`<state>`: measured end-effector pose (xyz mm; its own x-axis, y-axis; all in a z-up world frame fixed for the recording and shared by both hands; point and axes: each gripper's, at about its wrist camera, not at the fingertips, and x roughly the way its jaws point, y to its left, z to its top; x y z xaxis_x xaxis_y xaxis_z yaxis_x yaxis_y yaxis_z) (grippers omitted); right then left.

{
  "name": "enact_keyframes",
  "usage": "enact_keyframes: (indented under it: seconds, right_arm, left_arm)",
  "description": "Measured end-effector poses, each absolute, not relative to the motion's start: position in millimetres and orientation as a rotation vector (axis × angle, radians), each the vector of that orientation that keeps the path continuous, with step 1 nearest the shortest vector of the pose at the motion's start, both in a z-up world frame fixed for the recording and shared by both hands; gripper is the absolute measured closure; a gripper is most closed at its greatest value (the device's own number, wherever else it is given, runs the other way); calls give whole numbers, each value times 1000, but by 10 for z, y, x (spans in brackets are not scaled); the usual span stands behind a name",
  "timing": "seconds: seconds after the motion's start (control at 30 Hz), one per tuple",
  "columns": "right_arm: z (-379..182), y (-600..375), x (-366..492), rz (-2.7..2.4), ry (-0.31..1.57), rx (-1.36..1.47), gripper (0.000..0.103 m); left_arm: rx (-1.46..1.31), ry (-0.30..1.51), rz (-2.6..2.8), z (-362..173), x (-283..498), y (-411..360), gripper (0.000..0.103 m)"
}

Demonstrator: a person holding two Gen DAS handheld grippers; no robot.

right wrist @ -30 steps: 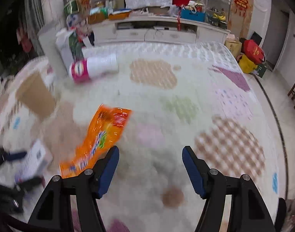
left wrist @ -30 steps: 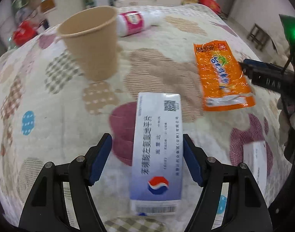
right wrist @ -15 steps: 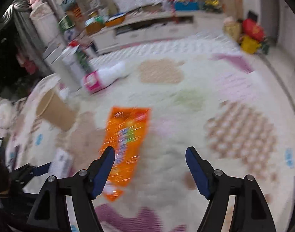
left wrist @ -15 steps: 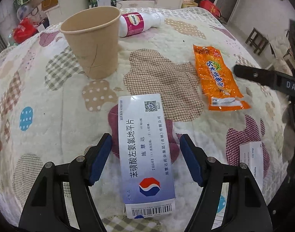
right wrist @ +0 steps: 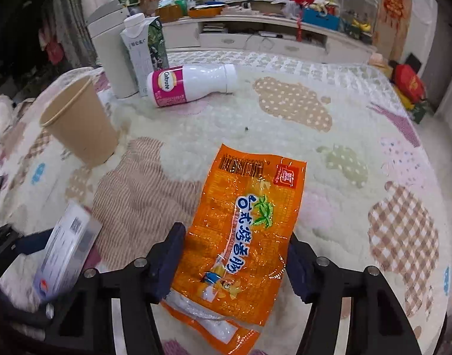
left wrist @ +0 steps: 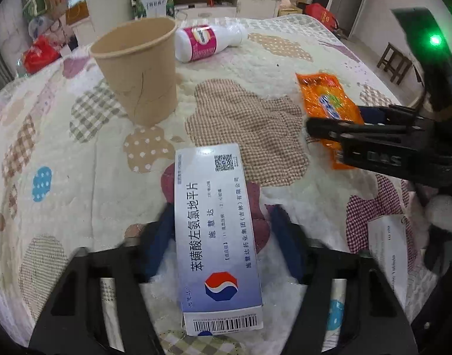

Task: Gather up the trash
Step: 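Grasp the white-and-blue medicine box with the left tool while the right tool grasps the orange snack bag, then carry the medicine box and snack bag with both tools over the black bin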

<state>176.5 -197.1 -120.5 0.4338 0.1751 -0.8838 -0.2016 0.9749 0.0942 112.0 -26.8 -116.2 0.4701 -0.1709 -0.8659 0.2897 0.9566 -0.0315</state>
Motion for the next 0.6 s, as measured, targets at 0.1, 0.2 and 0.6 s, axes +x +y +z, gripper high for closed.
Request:
enact_keyframes:
  seconds: [0.1, 0.2, 0.6]
  right_arm:
    - [-1099, -2170, 1635, 266, 1089, 11, 53]
    - [-963, -2383, 1474, 266, 1061, 42, 54]
    - [-940, -2913, 1065, 238, 1079, 90, 55]
  left_arm:
    - [68, 1060, -322, -1141, 1130, -244, 59]
    - [32, 1066, -340, -1084, 1115, -239, 59]
    - [22, 1011, -394, -747, 992, -612, 59]
